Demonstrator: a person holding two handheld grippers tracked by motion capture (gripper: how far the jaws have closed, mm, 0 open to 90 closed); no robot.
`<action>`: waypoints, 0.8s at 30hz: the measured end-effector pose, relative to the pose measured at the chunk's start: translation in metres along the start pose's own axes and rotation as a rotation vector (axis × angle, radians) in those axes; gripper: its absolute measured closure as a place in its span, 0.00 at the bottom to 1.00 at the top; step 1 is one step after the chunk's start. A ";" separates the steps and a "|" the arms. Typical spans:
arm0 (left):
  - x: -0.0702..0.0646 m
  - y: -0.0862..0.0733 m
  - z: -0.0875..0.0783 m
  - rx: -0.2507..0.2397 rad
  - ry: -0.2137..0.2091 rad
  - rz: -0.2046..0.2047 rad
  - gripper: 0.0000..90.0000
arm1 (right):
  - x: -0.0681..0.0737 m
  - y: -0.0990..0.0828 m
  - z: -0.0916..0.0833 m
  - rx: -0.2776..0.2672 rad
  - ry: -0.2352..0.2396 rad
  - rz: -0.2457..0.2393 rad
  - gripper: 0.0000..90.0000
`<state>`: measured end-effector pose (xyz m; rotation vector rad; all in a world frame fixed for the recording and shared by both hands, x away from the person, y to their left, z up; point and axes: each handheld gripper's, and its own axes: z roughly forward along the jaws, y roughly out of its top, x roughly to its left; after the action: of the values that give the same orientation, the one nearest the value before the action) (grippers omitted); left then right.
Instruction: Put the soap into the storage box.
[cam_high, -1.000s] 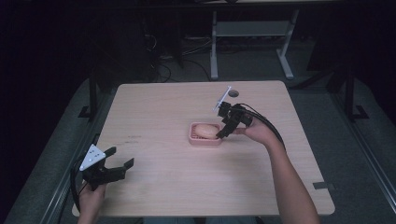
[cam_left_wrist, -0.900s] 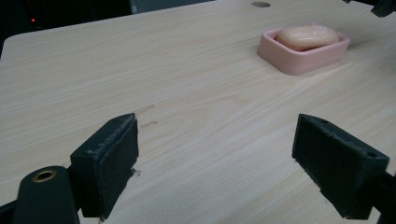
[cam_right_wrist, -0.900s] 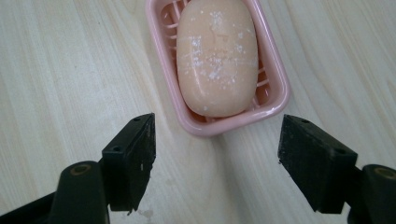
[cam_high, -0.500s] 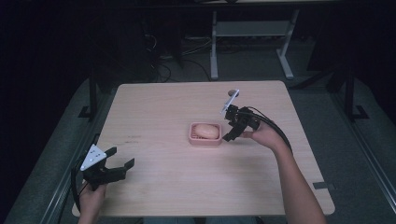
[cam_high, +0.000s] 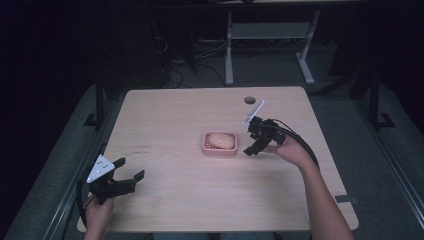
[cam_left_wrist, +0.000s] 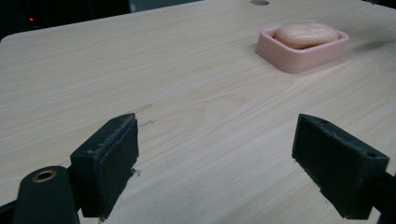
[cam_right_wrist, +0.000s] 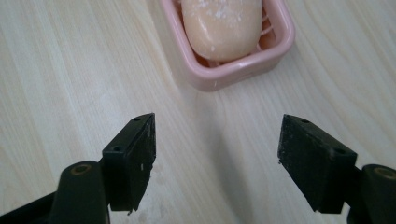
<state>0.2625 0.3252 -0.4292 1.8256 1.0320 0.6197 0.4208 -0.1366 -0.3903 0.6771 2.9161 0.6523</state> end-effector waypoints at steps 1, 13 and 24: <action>0.000 0.000 0.000 -0.002 0.001 -0.002 0.16 | 0.000 -0.002 0.000 -0.003 -0.002 0.000 0.31; -0.001 0.000 0.001 0.002 0.002 -0.001 0.16 | 0.007 -0.022 -0.006 -0.021 -0.004 0.023 0.31; 0.000 0.000 0.001 0.004 0.004 0.001 0.16 | 0.012 -0.036 -0.009 -0.029 -0.007 0.034 0.31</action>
<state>0.2629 0.3244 -0.4295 1.8295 1.0360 0.6224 0.3940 -0.1640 -0.3970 0.7254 2.8891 0.6926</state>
